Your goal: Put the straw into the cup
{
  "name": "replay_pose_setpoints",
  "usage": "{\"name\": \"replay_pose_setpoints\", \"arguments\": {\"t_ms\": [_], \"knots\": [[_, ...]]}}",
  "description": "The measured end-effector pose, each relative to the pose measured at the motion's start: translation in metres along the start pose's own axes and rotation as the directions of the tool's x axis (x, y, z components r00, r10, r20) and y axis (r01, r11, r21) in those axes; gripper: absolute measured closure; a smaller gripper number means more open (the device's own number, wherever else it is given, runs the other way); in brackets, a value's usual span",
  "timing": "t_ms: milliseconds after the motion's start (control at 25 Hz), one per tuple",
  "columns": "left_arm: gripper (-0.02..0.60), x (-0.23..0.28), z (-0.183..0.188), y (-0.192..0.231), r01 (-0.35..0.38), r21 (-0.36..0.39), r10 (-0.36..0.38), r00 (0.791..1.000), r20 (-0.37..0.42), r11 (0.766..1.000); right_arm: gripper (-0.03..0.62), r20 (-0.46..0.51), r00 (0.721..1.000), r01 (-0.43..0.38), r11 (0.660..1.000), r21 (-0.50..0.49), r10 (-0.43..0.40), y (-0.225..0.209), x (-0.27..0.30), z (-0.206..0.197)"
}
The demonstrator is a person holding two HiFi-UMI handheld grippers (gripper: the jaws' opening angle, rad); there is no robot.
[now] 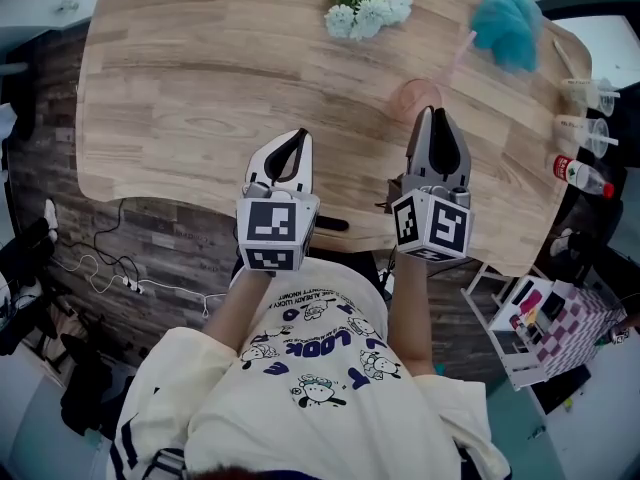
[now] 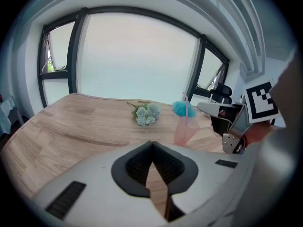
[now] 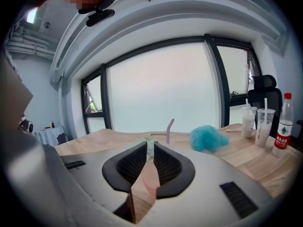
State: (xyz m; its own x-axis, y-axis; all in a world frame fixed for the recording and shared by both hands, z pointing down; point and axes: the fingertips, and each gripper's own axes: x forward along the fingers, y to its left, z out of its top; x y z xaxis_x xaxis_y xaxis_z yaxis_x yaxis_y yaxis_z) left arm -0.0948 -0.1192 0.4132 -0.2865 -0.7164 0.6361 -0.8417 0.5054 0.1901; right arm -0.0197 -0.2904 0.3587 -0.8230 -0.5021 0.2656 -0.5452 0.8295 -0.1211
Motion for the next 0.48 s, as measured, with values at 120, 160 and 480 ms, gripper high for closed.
{"name": "replay_pose_setpoints", "arguments": {"t_ms": [120, 160, 480], "knots": [[0.554, -0.004, 0.008, 0.0, 0.006, 0.007, -0.006, 1.0, 0.024, 1.0, 0.551, 0.006, 1.0, 0.004, 1.0, 0.015, -0.004, 0.01, -0.006, 0.003], [0.554, -0.006, 0.011, 0.0, 0.009, 0.011, -0.009, 0.999, 0.032, 1.0, 0.551, 0.007, 1.0, 0.005, 1.0, 0.019, -0.005, 0.013, -0.008, 0.004], [0.554, -0.018, 0.035, -0.002, 0.034, 0.043, -0.039, 0.994, 0.105, 0.998, 0.565, 0.023, 1.0, 0.02, 0.999, 0.033, -0.02, 0.033, -0.023, 0.01]]}}
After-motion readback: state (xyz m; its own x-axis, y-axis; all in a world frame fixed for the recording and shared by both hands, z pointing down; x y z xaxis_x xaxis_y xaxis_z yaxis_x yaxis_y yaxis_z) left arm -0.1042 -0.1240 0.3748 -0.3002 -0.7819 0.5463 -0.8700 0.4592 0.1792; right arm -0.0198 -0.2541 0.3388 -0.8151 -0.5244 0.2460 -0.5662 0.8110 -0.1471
